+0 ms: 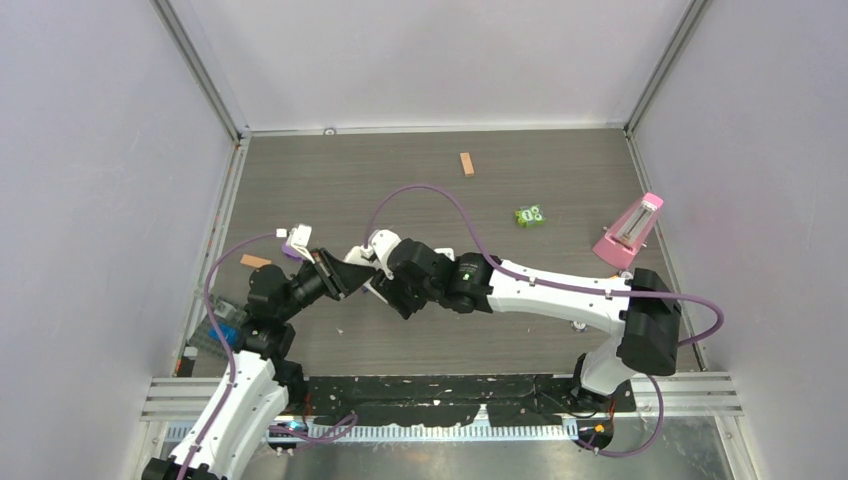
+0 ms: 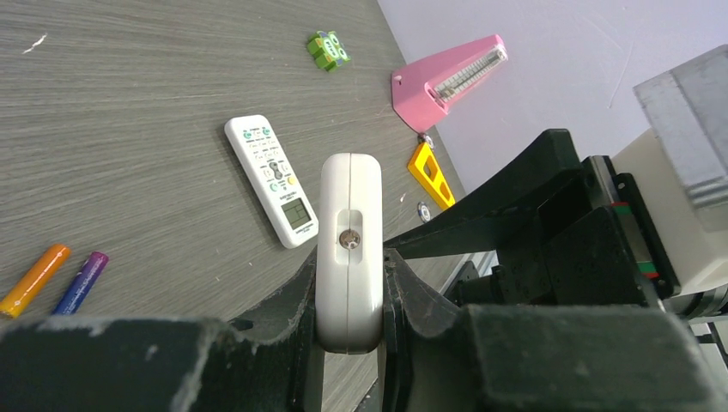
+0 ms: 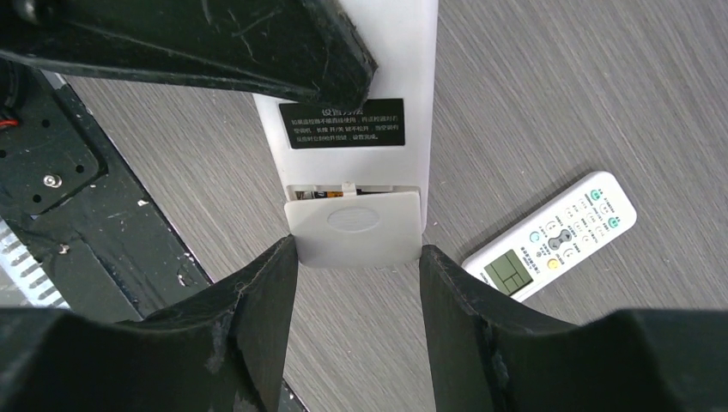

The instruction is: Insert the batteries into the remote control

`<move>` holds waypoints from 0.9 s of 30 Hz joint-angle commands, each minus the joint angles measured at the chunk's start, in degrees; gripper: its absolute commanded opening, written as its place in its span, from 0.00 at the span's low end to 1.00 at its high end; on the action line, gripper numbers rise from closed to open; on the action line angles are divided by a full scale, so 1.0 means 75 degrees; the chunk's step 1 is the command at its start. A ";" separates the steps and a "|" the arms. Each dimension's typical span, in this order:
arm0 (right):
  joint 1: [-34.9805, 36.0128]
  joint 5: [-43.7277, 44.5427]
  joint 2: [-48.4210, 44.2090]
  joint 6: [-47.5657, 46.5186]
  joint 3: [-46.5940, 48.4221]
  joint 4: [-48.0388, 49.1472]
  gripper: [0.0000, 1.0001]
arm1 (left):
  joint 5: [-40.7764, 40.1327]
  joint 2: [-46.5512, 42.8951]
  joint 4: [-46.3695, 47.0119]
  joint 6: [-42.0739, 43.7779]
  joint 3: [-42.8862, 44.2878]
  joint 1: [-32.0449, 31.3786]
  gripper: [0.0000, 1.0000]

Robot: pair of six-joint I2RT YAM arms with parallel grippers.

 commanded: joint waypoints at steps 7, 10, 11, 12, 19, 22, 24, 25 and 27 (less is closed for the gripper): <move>0.0078 0.0314 0.0342 -0.0006 0.0481 -0.0309 0.38 | -0.0030 -0.0162 0.0060 0.0131 0.0428 -0.0025 0.00; 0.0077 0.0301 0.0335 0.0006 0.0458 -0.0248 0.38 | -0.0018 -0.0181 0.0045 0.0142 0.0428 -0.0025 0.00; 0.0084 0.0301 0.0339 -0.0001 0.0456 -0.0236 0.38 | -0.0007 -0.0173 0.0045 0.0143 0.0428 -0.0025 0.00; 0.0082 0.0301 0.0345 -0.0002 0.0470 -0.0211 0.38 | 0.0004 -0.0172 0.0040 0.0143 0.0425 -0.0025 0.00; 0.0077 0.0314 0.0399 -0.0042 0.0576 -0.0120 0.38 | 0.0085 -0.0184 0.0054 0.0177 0.0396 -0.0027 0.00; 0.0073 0.0307 0.0417 -0.0032 0.0594 -0.0095 0.38 | 0.0109 -0.0187 0.0056 0.0167 0.0392 -0.0029 0.00; 0.0078 0.0316 0.0465 -0.0021 0.0607 -0.0122 0.38 | 0.0120 -0.0186 0.0054 0.0175 0.0404 -0.0028 0.00; 0.0078 0.0337 0.0484 -0.0018 0.0625 -0.0127 0.38 | 0.0133 -0.0193 0.0054 0.0167 0.0405 -0.0031 0.00; 0.0079 0.0352 0.0531 0.0021 0.0653 -0.0149 0.38 | 0.0155 -0.0185 0.0054 0.0163 0.0409 -0.0028 0.00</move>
